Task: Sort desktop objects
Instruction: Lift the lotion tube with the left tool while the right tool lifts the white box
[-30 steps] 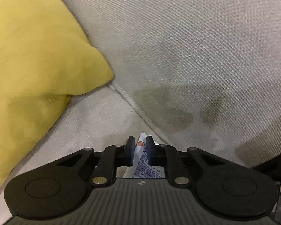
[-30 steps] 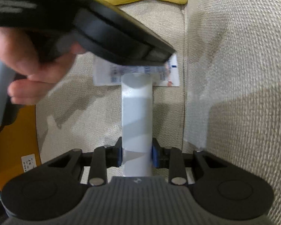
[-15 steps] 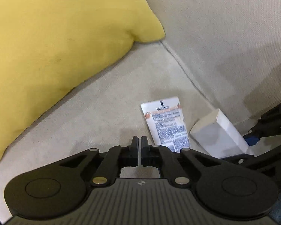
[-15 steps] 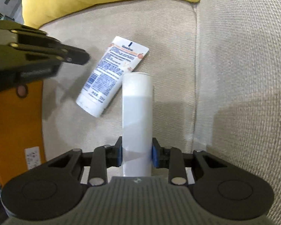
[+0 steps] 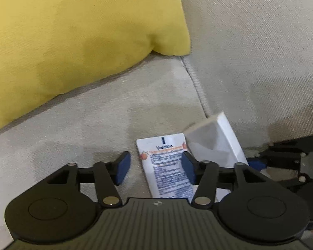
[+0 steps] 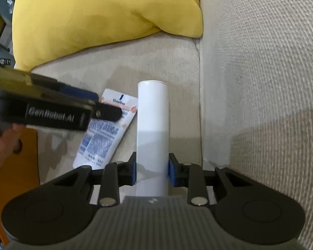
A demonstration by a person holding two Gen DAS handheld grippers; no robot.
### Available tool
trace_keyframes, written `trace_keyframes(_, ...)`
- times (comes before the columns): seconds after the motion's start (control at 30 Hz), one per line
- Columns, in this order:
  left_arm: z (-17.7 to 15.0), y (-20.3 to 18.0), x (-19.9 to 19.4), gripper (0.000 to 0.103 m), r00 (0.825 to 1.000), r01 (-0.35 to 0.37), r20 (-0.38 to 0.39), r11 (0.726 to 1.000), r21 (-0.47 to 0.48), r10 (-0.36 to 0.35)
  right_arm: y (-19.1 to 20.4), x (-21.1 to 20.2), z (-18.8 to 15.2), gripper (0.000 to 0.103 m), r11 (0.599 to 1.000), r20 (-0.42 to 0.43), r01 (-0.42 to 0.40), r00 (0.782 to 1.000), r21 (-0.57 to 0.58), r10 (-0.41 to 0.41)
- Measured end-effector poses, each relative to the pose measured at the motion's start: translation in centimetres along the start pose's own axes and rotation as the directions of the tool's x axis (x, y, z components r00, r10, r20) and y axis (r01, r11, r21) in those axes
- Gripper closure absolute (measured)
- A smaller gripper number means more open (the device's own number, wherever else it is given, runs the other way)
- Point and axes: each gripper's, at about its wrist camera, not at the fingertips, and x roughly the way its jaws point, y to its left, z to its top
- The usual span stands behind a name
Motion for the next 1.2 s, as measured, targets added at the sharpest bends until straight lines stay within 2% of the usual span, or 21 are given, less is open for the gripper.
trace_keyframes(0.07,-0.2,-0.4,0.2,0.035,1.000,-0.008,0.002,1.000,0.018,0.008,-0.3,-2.0,-0.4,0.073,1.000,0.008,-0.003,1.000,-0.004,0.003)
trace_keyframes(0.13,-0.3,-0.9,0.4,0.035,1.000,-0.019,0.012,0.999,0.032,0.019,-0.2,-2.1,-0.7,0.073,1.000,0.012,-0.005,1.000,-0.002,0.005)
trace_keyframes(0.17,-0.5,-1.2,0.4,0.039,1.000,-0.024,0.019,0.999,0.043,0.024,-0.3,-1.3,-0.2,0.073,1.000,0.015,-0.008,1.000,0.000,0.008)
trace_keyframes(0.23,-0.5,-1.4,0.1,0.040,0.999,-0.036,0.033,0.998,0.044,0.035,-0.2,-1.5,-0.3,0.073,1.000,0.017,-0.007,1.000,0.000,0.007)
trace_keyframes(0.3,-0.6,-1.4,-0.3,0.076,0.998,-0.032,0.056,0.999,0.040,0.029,-0.2,-1.8,-0.5,0.073,1.000,0.022,-0.011,1.000,0.006,0.010)
trace_keyframes(0.37,-0.6,-1.2,-0.9,0.084,0.999,0.006,0.044,1.000,0.004,-0.006,-0.6,-1.1,-0.1,0.073,0.999,0.028,-0.033,0.999,0.021,0.032)
trace_keyframes(0.5,-1.6,-1.8,-2.8,0.091,0.996,0.005,0.086,1.000,0.022,-0.007,-0.5,-1.3,-0.1,0.073,0.997,0.027,-0.068,0.997,0.035,0.067)
trace_keyframes(0.67,-3.7,-2.8,-5.7,0.094,0.987,-0.012,0.162,0.998,0.060,0.002,0.1,-1.5,0.0,0.073,0.991,-0.004,-0.117,0.993,0.061,0.117)
trace_keyframes(0.8,-6.1,-3.3,-6.7,0.094,0.978,-0.031,0.210,0.996,0.079,0.014,1.7,-1.6,-0.3,0.073,0.996,-0.034,-0.085,0.996,0.000,0.085)
trace_keyframes(0.97,-9.3,-4.3,-8.5,0.094,0.977,-0.042,0.212,0.993,0.108,0.019,3.6,-0.8,-1.6,0.073,0.993,-0.090,-0.106,0.991,-0.060,0.101)
trace_keyframes(1.0,-9.8,-4.6,-8.5,0.094,0.977,-0.060,0.211,0.991,0.122,0.033,4.2,-2.1,-2.5,0.073,0.992,-0.098,-0.107,0.990,-0.074,0.100)
trace_keyframes(1.2,-11.5,-6.4,-8.7,0.094,0.977,-0.119,0.197,0.971,0.205,0.078,5.2,-1.9,-3.6,0.073,0.988,-0.113,-0.108,0.989,-0.114,0.095)
